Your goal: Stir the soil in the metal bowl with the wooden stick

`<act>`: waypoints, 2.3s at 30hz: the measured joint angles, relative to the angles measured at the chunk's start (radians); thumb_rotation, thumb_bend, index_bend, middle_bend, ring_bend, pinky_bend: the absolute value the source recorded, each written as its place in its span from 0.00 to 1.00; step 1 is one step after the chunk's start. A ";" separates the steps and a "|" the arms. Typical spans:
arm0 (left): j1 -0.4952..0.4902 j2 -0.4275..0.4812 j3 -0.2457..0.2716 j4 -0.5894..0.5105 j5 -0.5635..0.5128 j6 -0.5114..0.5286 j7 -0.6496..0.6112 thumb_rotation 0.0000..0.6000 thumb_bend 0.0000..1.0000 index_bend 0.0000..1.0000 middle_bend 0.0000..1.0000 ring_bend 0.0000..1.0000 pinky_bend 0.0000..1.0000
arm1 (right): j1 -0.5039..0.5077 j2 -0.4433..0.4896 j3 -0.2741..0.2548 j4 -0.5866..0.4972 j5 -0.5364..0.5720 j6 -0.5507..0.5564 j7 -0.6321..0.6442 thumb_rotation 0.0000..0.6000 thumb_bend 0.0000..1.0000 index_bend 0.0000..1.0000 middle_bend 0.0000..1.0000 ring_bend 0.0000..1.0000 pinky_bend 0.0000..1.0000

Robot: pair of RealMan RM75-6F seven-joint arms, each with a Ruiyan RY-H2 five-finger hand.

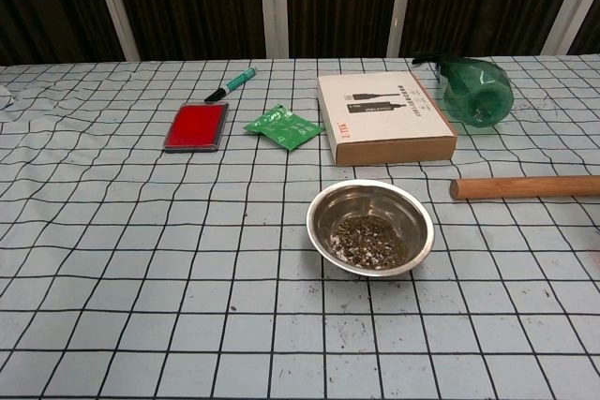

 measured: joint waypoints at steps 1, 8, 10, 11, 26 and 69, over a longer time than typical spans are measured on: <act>0.000 0.001 0.000 0.000 0.000 0.001 -0.002 1.00 0.06 0.00 0.00 0.00 0.00 | 0.015 -0.014 0.006 0.005 0.013 -0.021 -0.016 1.00 0.44 0.27 0.22 0.20 0.00; -0.002 0.007 -0.002 -0.007 -0.011 -0.010 -0.017 1.00 0.06 0.00 0.00 0.00 0.00 | 0.092 -0.110 0.027 0.046 0.076 -0.114 -0.110 1.00 0.44 0.27 0.22 0.20 0.00; -0.003 0.009 -0.002 -0.008 -0.013 -0.013 -0.021 1.00 0.06 0.00 0.00 0.00 0.00 | 0.112 -0.140 0.031 0.064 0.092 -0.135 -0.134 1.00 0.44 0.27 0.22 0.20 0.00; -0.004 0.010 -0.002 -0.010 -0.014 -0.015 -0.023 1.00 0.06 0.00 0.00 0.00 0.00 | 0.121 -0.152 0.033 0.072 0.100 -0.145 -0.143 1.00 0.44 0.27 0.22 0.20 0.00; -0.015 0.020 -0.008 -0.036 -0.036 -0.043 -0.029 1.00 0.06 0.00 0.00 0.00 0.00 | 0.217 -0.293 0.054 0.193 0.202 -0.235 -0.197 1.00 0.36 0.36 0.26 0.21 0.00; -0.021 0.030 -0.007 -0.047 -0.050 -0.059 -0.045 1.00 0.06 0.00 0.00 0.00 0.00 | 0.284 -0.380 0.035 0.296 0.292 -0.273 -0.180 1.00 0.49 0.58 0.40 0.32 0.00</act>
